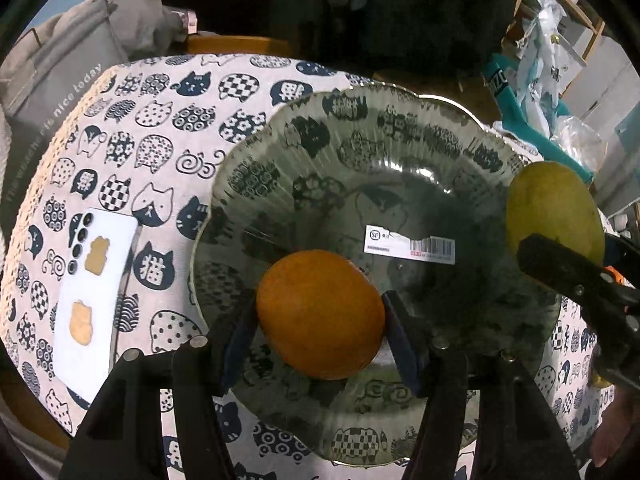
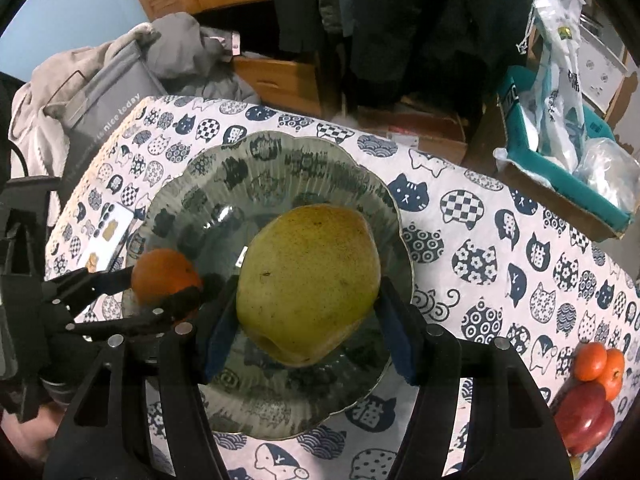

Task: Organize fruits
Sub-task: 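Carry the orange with the left tool while the right tool carries the pear toward the glass bowl, then lower the orange into the bowl and open the left tool while the right tool releases the pear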

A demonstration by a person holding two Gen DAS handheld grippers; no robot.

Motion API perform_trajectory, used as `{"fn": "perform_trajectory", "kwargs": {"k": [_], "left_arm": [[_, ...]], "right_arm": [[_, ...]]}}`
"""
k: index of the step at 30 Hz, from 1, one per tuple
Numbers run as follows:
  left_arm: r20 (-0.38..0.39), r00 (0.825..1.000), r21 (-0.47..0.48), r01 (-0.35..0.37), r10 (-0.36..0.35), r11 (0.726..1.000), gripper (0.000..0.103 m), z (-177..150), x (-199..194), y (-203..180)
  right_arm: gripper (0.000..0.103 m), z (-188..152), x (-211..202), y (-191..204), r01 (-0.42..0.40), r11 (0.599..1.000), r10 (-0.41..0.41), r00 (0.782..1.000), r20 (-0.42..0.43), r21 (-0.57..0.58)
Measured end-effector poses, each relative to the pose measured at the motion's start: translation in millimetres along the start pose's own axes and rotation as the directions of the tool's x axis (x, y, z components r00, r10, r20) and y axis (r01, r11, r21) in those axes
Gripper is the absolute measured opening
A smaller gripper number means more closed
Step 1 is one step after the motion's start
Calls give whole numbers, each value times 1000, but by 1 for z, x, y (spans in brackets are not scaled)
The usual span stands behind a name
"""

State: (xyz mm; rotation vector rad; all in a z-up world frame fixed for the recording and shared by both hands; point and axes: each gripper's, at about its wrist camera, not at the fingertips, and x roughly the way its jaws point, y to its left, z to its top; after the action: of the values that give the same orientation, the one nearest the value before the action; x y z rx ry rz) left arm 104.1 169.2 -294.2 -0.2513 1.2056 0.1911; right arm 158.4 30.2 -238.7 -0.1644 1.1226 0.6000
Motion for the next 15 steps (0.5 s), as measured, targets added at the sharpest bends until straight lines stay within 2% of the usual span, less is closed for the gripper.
{"fn": "perform_trajectory", "kwargs": {"k": [10,12,14,15], "left_arm": [[-10,1000,4,-9,9,1000,65,1,6,-3],[-5,1000,10,-10,10,1000,73,3,3,-4],[23,1000,13,-4,4,1000,86,4,-6,-4],[35,999,16,-2,2,1000,86,5,-11,-4]], "right_arm": [[65,0,1,-3,-5,1000,5,1000,-5,17],[65,0,2,-4,-9,1000,9,1000,-11,24],[65,1,4,-6,-16,999,16,1000,-17,35],[65,1,4,-7,-17,999,18,1000,-18,41]]}}
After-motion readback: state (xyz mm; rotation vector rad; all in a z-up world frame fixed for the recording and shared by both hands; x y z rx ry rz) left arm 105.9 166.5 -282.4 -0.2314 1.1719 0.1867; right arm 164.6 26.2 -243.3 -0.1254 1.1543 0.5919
